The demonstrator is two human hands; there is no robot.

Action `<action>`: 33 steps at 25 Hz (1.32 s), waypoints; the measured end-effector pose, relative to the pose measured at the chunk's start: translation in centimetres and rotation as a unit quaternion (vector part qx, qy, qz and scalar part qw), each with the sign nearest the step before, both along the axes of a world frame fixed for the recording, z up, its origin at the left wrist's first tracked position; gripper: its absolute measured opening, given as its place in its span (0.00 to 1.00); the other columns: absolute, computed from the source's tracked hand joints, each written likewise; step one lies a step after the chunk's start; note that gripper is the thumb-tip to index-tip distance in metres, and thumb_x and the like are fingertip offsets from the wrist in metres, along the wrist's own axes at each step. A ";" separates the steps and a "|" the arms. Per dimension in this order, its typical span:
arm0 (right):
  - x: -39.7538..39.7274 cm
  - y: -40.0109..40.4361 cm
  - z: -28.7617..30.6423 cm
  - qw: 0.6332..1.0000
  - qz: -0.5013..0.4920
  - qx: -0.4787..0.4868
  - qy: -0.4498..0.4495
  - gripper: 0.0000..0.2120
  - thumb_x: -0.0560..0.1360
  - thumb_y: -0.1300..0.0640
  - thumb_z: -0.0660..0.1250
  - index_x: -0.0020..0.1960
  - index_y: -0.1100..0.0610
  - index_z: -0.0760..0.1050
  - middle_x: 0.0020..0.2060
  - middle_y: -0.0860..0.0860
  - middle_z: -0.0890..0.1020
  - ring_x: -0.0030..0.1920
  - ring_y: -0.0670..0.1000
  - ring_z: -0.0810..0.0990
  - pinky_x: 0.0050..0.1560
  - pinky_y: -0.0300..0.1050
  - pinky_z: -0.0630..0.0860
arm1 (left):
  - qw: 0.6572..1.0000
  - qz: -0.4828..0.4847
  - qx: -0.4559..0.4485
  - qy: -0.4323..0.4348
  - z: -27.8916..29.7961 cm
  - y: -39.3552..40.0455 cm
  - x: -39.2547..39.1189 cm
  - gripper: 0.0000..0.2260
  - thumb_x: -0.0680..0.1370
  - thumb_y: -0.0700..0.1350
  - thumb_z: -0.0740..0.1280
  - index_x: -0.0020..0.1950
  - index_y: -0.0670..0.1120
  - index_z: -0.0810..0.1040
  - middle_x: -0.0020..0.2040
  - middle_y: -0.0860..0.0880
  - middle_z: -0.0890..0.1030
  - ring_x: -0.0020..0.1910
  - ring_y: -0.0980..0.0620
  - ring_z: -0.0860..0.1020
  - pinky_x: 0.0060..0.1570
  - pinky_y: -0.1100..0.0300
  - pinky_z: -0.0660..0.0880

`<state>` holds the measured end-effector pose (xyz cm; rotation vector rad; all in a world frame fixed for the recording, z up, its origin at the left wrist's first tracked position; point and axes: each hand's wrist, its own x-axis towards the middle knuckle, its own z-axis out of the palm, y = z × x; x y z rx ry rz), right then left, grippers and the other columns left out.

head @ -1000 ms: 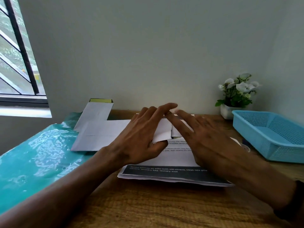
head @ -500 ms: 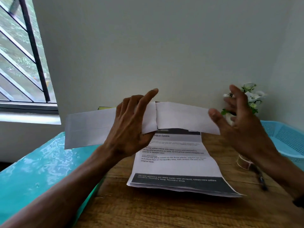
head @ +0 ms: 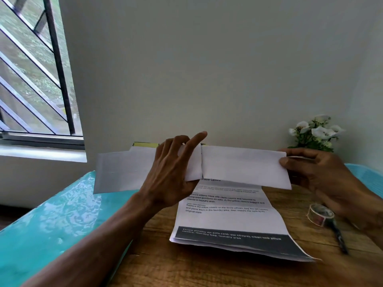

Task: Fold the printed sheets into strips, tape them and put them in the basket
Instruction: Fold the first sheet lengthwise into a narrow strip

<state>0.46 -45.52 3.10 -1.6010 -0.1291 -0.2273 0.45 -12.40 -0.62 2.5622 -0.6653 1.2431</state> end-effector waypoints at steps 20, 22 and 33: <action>-1.5 3.4 -2.1 0.993 0.083 -0.002 -0.083 0.11 0.69 0.63 0.78 0.51 0.61 0.84 0.43 0.60 0.88 0.43 0.58 0.88 0.43 0.48 0.85 | 0.998 -0.018 0.065 0.014 -0.6 -1.4 0.0 0.45 0.69 0.56 0.72 0.83 0.53 0.57 0.70 0.48 0.69 0.70 0.45 0.68 0.73 0.49 0.62; -2.0 3.8 -2.3 0.990 0.104 -0.032 -0.093 0.09 0.71 0.64 0.77 0.51 0.61 0.85 0.43 0.59 0.88 0.43 0.58 0.88 0.42 0.46 0.85 | 0.997 -0.021 0.069 0.013 -0.6 -1.5 -0.1 0.45 0.69 0.55 0.71 0.84 0.52 0.56 0.70 0.48 0.70 0.70 0.45 0.68 0.74 0.49 0.62; -3.5 6.3 -3.4 0.976 0.096 -0.129 -0.147 0.05 0.72 0.60 0.78 0.48 0.54 0.88 0.46 0.45 0.89 0.47 0.49 0.88 0.41 0.52 0.87 | 0.994 -0.052 0.100 -0.012 -0.6 -3.6 -0.8 0.44 0.71 0.54 0.71 0.84 0.48 0.58 0.70 0.48 0.72 0.68 0.45 0.69 0.72 0.46 0.65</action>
